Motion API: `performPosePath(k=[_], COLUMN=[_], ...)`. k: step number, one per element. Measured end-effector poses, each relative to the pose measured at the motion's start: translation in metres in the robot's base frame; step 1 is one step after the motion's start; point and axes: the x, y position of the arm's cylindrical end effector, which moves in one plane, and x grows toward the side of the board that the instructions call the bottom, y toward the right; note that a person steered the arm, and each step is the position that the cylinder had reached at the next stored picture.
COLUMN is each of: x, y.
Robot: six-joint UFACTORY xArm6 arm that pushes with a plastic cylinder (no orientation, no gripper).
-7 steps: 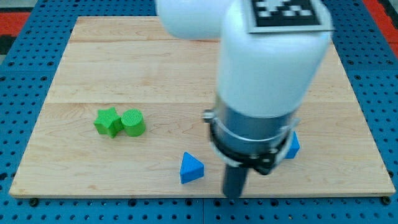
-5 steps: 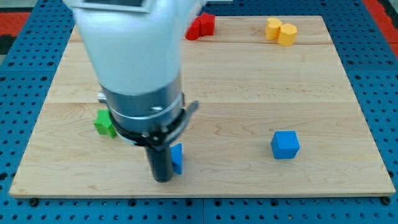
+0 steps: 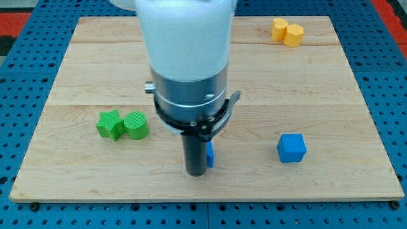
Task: Move the blue triangle towards the top left corner
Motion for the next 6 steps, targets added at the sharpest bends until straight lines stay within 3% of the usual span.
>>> performPosePath(k=[3,6], x=[-0.081,-0.226], y=[0.061,0.047])
